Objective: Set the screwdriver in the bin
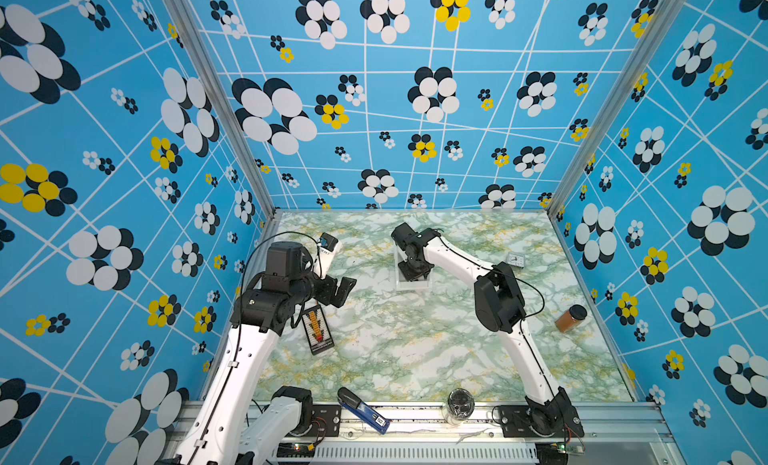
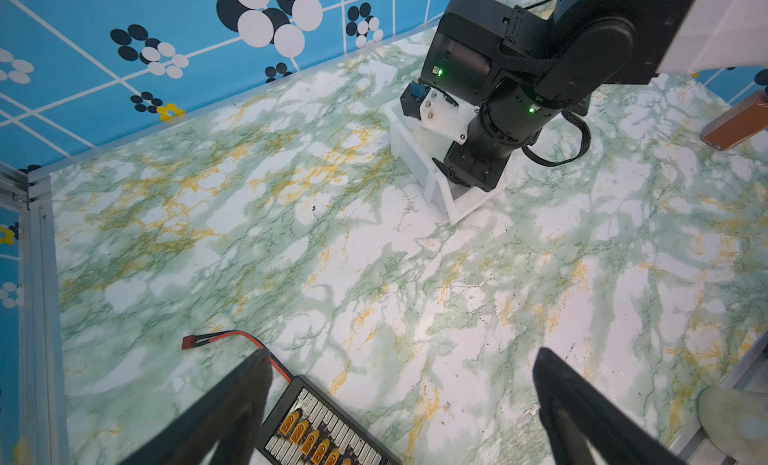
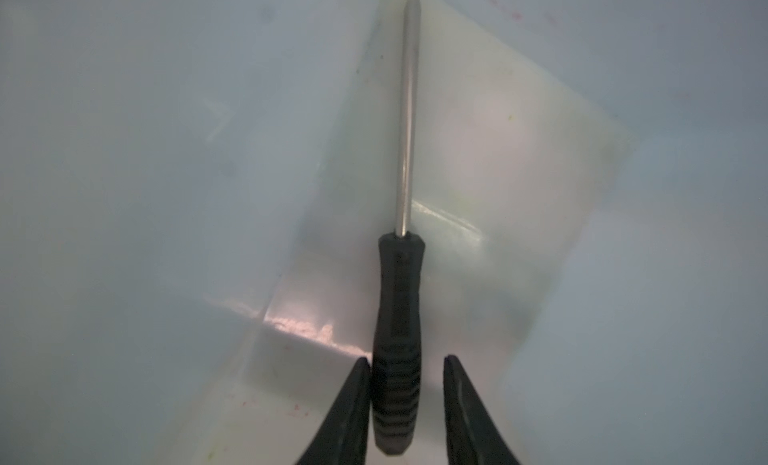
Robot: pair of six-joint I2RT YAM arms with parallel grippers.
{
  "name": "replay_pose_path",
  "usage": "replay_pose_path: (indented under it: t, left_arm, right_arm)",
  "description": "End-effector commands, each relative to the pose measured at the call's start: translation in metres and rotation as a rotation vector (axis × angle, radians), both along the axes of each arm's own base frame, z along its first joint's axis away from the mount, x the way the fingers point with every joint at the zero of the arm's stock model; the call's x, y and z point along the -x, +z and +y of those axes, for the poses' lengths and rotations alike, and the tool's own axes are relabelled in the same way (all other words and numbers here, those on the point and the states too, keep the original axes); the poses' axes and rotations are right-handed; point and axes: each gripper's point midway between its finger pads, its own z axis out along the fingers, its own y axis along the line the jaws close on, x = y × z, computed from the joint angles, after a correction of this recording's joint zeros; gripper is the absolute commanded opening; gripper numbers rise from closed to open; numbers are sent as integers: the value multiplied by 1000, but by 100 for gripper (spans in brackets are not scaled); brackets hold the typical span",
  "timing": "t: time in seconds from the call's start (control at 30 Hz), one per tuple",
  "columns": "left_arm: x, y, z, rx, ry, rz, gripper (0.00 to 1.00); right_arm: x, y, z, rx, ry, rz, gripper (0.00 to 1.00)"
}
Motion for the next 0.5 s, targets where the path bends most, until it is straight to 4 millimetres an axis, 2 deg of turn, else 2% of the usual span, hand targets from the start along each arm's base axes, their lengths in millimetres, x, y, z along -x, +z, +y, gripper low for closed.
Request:
replay_pose_path:
  t: [0.0,0.1,0.2,0.3,0.37,0.47]
  left_arm:
    - [-12,-5,10,-37,65,-9,99]
    - [-18,-6,14,-53,95,-3,99]
    - [-23,-8,18,-48,129,-10,99]
    - [-29,-18,25,-59,182,1,99]
    - [-33,-28,31,-70,225,17,99]
    - [-42,-42,47,-89,330,25,99]
  right_arm:
    - [-12,70,-5,-45,-19,-131,36]
    - [-14,103,-7,-84,-31,-204,38]
    - [-13,150,-9,-161,-40,-304,42]
    - [-8,188,-20,-225,-71,-409,47]
    - [-1,208,-35,-266,-108,-476,55]
    - [9,230,-70,-341,-194,-575,66]
